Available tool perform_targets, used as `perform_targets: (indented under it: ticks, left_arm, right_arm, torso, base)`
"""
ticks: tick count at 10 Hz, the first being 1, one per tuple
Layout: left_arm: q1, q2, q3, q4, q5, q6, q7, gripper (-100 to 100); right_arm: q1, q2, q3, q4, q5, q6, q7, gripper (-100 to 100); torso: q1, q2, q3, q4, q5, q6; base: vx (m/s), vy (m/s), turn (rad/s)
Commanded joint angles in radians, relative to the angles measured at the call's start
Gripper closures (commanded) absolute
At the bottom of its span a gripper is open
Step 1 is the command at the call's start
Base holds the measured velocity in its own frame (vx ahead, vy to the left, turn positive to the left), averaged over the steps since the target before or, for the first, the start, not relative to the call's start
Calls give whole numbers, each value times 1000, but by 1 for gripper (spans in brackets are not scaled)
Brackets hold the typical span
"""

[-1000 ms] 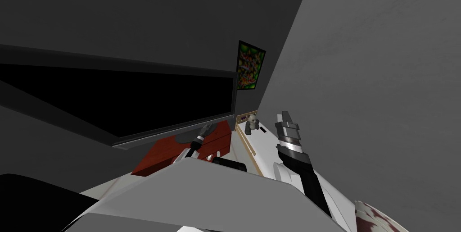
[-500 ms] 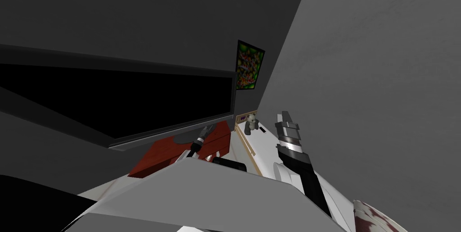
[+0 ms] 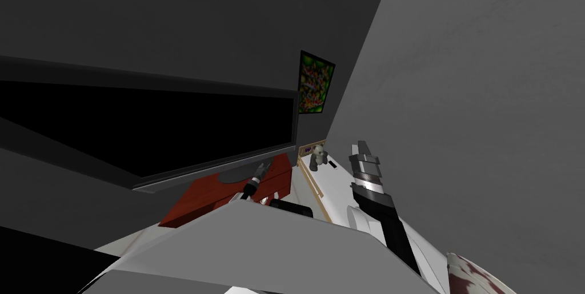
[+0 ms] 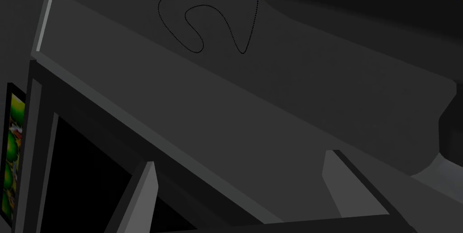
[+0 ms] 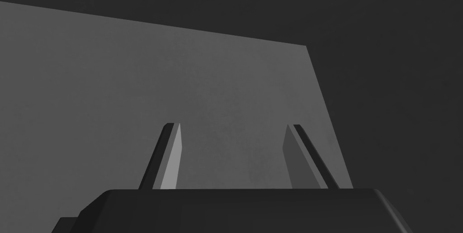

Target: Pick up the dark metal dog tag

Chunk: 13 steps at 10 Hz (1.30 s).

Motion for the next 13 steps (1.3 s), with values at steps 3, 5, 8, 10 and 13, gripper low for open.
perform_targets:
  ticks: [3,5,8,10,13]
  left_arm:
    - [-22,-4,14,90,-33,-11,-41,-100]
    - [-37,-12,23,154,-54,-19,-69,-100]
    - [-51,-30,31,213,-75,-26,-96,-100]
    - [-52,-37,32,221,-77,-28,-101,-100]
    - [-52,-38,32,223,-77,-29,-103,100]
  right_arm:
    - [0,0,0,0,0,0,0,0]
    - [0,0,0,0,0,0,0,0]
    - [0,0,0,0,0,0,0,0]
    - [0,0,0,0,0,0,0,0]
    - [0,0,0,0,0,0,0,0]
  torso:
    - [0,0,0,0,0,0]
    - [0,0,0,0,0,0]
    - [-1,0,0,0,0,0]
    - [-1,0,0,0,0,0]
    - [1,1,1,0,0,0]
  base:
    - [16,-16,-9]
    - [17,-19,-18]
    - [15,-22,-13]
    - [9,-19,-10]
    - [0,0,0]
